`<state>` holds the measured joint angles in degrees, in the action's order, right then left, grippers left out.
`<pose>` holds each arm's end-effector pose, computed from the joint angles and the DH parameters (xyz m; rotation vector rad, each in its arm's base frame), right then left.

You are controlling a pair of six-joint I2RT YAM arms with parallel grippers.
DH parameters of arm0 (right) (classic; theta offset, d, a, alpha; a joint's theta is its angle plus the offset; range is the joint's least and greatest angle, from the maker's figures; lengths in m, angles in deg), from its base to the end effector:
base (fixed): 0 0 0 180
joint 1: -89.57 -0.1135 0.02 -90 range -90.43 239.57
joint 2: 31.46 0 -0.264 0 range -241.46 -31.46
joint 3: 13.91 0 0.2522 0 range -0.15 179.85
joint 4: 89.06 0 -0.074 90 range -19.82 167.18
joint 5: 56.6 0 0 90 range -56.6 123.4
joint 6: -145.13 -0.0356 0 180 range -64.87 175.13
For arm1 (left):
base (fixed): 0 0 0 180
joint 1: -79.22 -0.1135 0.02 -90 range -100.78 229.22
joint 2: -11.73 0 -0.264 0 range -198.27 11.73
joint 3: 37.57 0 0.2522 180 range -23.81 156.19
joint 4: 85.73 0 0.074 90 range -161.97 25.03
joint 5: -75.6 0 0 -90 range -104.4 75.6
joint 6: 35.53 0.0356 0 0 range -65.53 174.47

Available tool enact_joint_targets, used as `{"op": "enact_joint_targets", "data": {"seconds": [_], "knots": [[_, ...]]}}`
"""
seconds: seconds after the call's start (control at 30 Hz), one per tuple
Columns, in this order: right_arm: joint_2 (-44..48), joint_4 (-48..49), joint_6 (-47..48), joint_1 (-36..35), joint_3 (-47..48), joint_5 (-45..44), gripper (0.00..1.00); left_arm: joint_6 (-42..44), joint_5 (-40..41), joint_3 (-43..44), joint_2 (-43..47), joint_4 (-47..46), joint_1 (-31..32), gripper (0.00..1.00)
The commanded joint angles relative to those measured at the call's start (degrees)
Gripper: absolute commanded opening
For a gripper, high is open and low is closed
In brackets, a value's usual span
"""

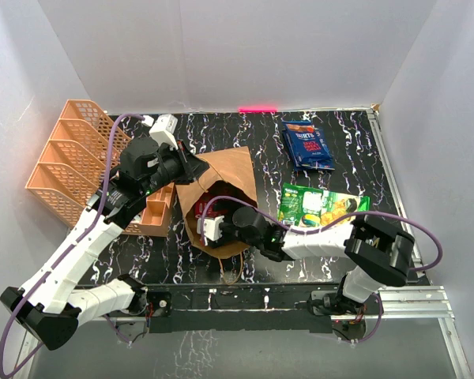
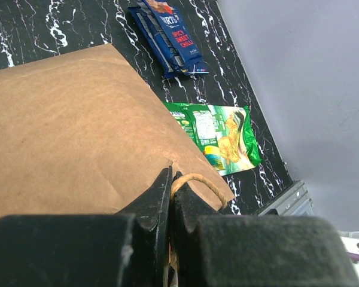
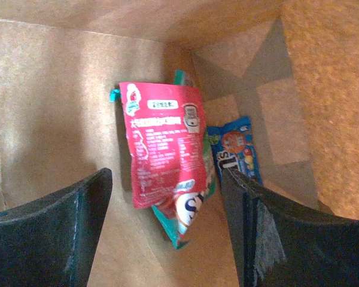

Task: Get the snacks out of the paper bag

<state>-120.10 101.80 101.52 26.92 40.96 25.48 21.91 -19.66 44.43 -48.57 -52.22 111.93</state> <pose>0.1532 0.2855 0.1947 -1.5477 1.2139 0.0496 0.1923 -0.1274 0.4137 0.0721 1.8657 -0.8897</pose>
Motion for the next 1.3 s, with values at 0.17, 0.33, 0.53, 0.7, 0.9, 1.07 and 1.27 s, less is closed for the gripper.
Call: {"op": "enact_joint_targets", "data": {"seconds": [0.17,0.33,0.53,0.7,0.9,1.07,1.27], "knots": [[-7.1,12.1,-1.1,1.7,1.8,0.9,0.77,1.2,-1.4,2.8,0.9,-0.5,-0.3,0.00],[-9.9,13.5,-2.6,3.6,2.8,0.4,0.75,1.4,-1.2,2.9,1.1,0.0,-0.3,0.00],[-13.1,13.6,-2.7,4.9,4.2,1.3,0.64,1.5,-1.0,2.7,1.3,0.2,-0.4,0.00],[-12.8,12.7,-3.0,5.4,5.0,3.7,0.48,1.7,-0.8,2.6,1.4,0.3,-0.3,0.00],[-12.4,8.8,-3.2,5.5,6.5,7.2,0.27,1.9,-0.6,2.7,1.4,0.5,-0.3,0.00],[-11.7,5.6,-3.9,5.5,6.8,11.1,0.16,1.9,-0.5,2.4,1.7,0.5,-0.3,0.00],[-8.7,4.6,-5.1,5.5,6.4,11.6,0.08,1.9,-0.3,2.3,1.6,0.5,-0.3,0.00]]}}
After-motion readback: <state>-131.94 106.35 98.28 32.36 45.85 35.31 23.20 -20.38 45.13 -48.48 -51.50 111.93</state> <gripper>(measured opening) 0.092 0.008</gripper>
